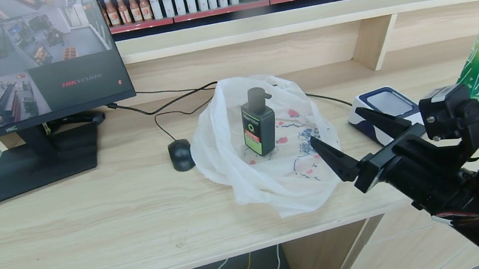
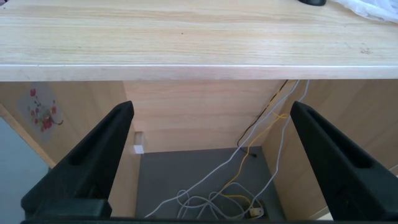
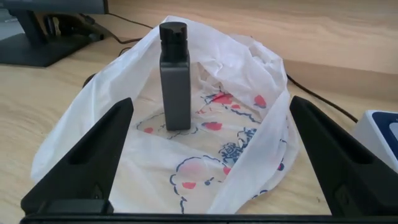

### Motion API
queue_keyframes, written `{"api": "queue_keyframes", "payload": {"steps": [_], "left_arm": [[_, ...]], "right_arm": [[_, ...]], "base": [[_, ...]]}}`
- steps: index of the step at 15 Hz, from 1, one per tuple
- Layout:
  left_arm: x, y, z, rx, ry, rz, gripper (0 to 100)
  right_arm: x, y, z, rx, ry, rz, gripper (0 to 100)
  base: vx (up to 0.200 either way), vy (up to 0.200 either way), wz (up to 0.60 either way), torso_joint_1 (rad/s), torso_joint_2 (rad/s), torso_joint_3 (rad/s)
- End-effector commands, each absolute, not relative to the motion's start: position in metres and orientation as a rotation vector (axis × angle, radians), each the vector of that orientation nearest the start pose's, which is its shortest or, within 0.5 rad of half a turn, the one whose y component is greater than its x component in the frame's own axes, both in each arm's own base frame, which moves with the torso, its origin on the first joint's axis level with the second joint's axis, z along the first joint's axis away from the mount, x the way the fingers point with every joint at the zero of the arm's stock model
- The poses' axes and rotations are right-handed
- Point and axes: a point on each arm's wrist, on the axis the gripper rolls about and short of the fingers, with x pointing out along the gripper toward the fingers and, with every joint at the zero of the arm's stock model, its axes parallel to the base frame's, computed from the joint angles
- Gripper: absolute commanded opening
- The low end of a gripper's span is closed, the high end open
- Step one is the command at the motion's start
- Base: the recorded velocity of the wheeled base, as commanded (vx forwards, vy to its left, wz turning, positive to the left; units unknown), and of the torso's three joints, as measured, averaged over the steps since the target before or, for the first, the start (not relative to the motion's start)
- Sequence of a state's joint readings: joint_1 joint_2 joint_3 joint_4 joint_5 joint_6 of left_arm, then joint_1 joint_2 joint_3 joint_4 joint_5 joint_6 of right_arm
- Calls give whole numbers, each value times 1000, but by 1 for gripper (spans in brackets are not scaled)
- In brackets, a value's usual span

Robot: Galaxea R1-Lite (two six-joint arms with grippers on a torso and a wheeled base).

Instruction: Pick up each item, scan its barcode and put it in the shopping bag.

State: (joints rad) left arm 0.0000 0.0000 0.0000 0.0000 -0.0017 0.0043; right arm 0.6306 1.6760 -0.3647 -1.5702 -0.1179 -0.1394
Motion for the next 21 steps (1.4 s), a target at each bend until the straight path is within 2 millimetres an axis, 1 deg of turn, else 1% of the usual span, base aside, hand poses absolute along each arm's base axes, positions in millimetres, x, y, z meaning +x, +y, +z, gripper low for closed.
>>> {"api": "queue_keyframes", "payload": {"steps": [1, 6, 10, 13, 18, 21], "left_arm": [[-23, 0, 76, 5, 2, -2, 100], [-23, 0, 75, 5, 0, -2, 100], [-23, 0, 75, -2, 0, -2, 100], [-23, 0, 76, -2, 2, -2, 100], [-23, 0, 76, -3, 2, -2, 100], [-23, 0, 75, -3, 0, -2, 100]], "right_arm": [[199, 142, 177, -38, -283, 491, 100], [198, 141, 175, -39, -277, 491, 100], [199, 140, 174, -40, -272, 487, 100], [197, 135, 176, -41, -278, 471, 100], [198, 134, 178, -39, -285, 468, 100], [199, 129, 178, -41, -287, 448, 100]], "base": [[0, 0, 0, 0, 0, 0], [0, 0, 0, 0, 0, 0], [0, -200, 0, 10, 5, 0], [0, -200, 0, 4, 2, 2], [0, -200, 0, 5, 11, 2], [0, -200, 0, 2, -2, -1]]}}
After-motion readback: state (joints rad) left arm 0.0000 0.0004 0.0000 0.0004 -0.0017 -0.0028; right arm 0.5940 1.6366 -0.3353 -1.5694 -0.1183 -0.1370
